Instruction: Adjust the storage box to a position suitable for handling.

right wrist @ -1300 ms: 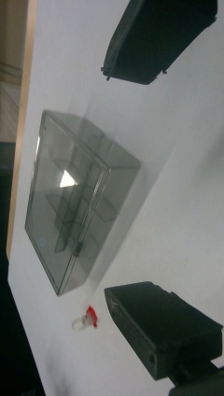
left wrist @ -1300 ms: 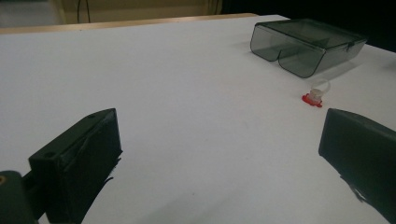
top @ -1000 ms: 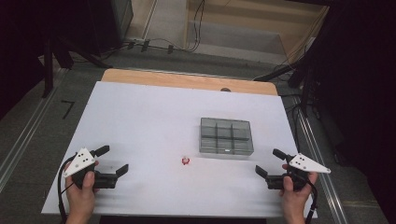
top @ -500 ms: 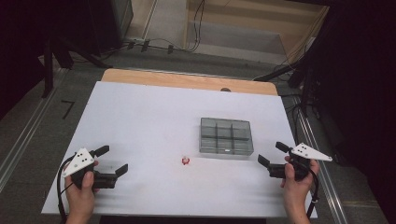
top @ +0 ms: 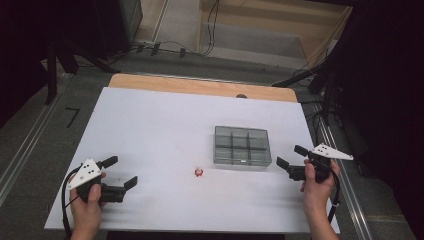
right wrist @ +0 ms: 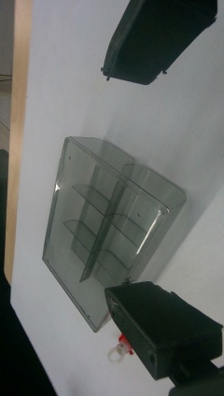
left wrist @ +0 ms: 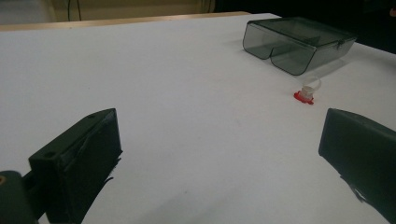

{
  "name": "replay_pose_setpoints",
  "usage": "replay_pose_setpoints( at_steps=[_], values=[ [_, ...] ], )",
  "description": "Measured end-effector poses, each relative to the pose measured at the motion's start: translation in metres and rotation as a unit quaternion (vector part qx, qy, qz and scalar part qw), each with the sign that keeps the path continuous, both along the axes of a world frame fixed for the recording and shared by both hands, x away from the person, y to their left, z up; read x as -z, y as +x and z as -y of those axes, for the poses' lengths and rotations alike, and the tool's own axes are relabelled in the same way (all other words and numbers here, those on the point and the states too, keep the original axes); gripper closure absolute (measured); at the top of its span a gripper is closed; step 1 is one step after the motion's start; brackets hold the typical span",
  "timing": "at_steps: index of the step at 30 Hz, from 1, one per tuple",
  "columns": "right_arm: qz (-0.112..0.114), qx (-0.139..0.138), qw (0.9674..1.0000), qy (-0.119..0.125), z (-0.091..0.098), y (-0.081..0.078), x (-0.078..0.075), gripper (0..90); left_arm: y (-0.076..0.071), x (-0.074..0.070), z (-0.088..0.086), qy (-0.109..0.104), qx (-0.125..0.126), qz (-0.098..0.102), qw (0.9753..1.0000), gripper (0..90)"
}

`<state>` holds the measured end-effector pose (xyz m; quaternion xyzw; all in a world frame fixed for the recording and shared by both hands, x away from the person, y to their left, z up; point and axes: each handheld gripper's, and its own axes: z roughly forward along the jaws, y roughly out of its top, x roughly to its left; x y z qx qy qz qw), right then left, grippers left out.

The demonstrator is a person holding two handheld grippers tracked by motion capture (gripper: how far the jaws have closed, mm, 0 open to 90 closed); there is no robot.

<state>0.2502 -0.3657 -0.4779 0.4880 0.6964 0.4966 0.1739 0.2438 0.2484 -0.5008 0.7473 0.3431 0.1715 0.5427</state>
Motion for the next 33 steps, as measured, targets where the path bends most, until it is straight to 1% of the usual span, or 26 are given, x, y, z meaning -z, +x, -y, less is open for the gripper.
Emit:
replay_pose_setpoints(
  at_steps=[1, 4, 7, 8, 9, 12, 13, 15, 16, 17, 18, 19, 21, 22, 23, 24, 28, 29, 31, 32, 33],
  values=[
    [-0.006, 0.004, 1.0000, 0.000, 0.000, 0.002, 0.000, 0.0, 0.000, 0.000, 0.000, 0.000, 0.000, 0.000, 1.0000, 0.0],
    [-0.026, 0.023, 0.9993, -0.012, 0.001, 0.012, 0.000, 0.0, 0.000, 0.000, 0.000, 0.000, 0.001, 0.000, 1.0000, 0.0],
    [-0.029, 0.028, 0.9990, -0.017, 0.000, 0.016, 0.000, 0.0, 0.000, 0.000, 0.001, 0.001, 0.001, -0.001, 1.0000, 0.0],
    [-0.028, 0.033, 0.9989, -0.018, 0.000, 0.018, -0.001, 3.7, 0.000, 0.000, 0.001, 0.001, 0.001, -0.001, 1.0000, 0.0],
    [-0.029, 0.034, 0.9989, -0.017, 0.001, 0.020, -0.001, 4.1, 0.000, 0.000, 0.001, 0.000, 0.001, -0.001, 1.0000, 0.0],
    [-0.039, 0.038, 0.9983, -0.018, 0.002, 0.026, 0.000, 4.3, 0.001, 0.000, 0.001, 0.000, 0.002, -0.002, 1.0000, 0.0],
    [-0.041, 0.040, 0.9981, -0.021, 0.002, 0.028, 0.000, 6.5, 0.001, 0.000, 0.001, 0.000, 0.002, -0.002, 1.0000, 0.0],
    [-0.047, 0.044, 0.9977, -0.024, 0.003, 0.032, 0.001, 14.8, 0.001, 0.000, 0.001, 0.000, 0.002, -0.003, 1.0000, 0.0],
    [-0.058, 0.048, 0.9969, -0.023, 0.004, 0.036, 0.002, 17.7, 0.001, 0.000, 0.001, 0.000, 0.002, -0.003, 1.0000, 0.0],
    [-0.058, 0.048, 0.9969, -0.023, 0.004, 0.036, 0.002, 17.7, 0.001, 0.000, 0.001, 0.000, 0.002, -0.003, 1.0000, 0.0],
    [-0.063, 0.056, 0.9959, -0.031, 0.004, 0.040, 0.003, 22.3, 0.001, 0.000, 0.001, 0.000, 0.003, -0.004, 1.0000, 0.0],
    [-0.063, 0.056, 0.9959, -0.031, 0.004, 0.040, 0.003, 22.3, 0.001, 0.000, 0.001, 0.001, 0.003, -0.004, 1.0000, 0.0],
    [-0.074, 0.064, 0.9945, -0.039, 0.003, 0.044, 0.005, 26.2, 0.001, 0.000, 0.001, 0.002, 0.003, -0.004, 1.0000, 0.0],
    [-0.082, 0.076, 0.9925, -0.049, 0.002, 0.046, 0.008, 33.7, 0.001, 0.001, 0.001, 0.002, 0.003, -0.004, 1.0000, 0.0],
    [-0.085, 0.072, 0.9926, -0.048, 0.002, 0.048, 0.009, 37.6, 0.001, 0.001, 0.001, 0.002, 0.003, -0.004, 1.0000, 0.0],
    [-0.085, 0.072, 0.9926, -0.048, 0.002, 0.048, 0.009, 37.6, 0.001, 0.001, 0.001, 0.002, 0.003, -0.004, 1.0000, 0.0],
    [-0.098, 0.058, 0.9928, -0.038, 0.002, 0.051, 0.014, 54.4, 0.001, 0.001, 0.001, 0.002, 0.002, -0.004, 1.0000, 0.0],
    [-0.100, 0.061, 0.9924, -0.038, 0.002, 0.052, 0.015, 58.8, 0.001, 0.001, 0.001, 0.002, 0.002, -0.004, 1.0000, 0.0],
    [-0.104, 0.078, 0.9907, -0.038, 0.003, 0.054, 0.016, 71.6, 0.001, 0.001, 0.001, 0.002, 0.003, -0.004, 1.0000, 0.0],
    [-0.109, 0.077, 0.9906, -0.028, 0.004, 0.056, 0.018, 76.3, 0.001, 0.001, 0.001, 0.001, 0.003, -0.004, 1.0000, 0.0],
    [-0.113, 0.075, 0.9906, -0.012, 0.006, 0.057, 0.019, 78.5, 0.001, 0.001, 0.001, 0.000, 0.003, -0.004, 1.0000, 0.0]
  ],
)
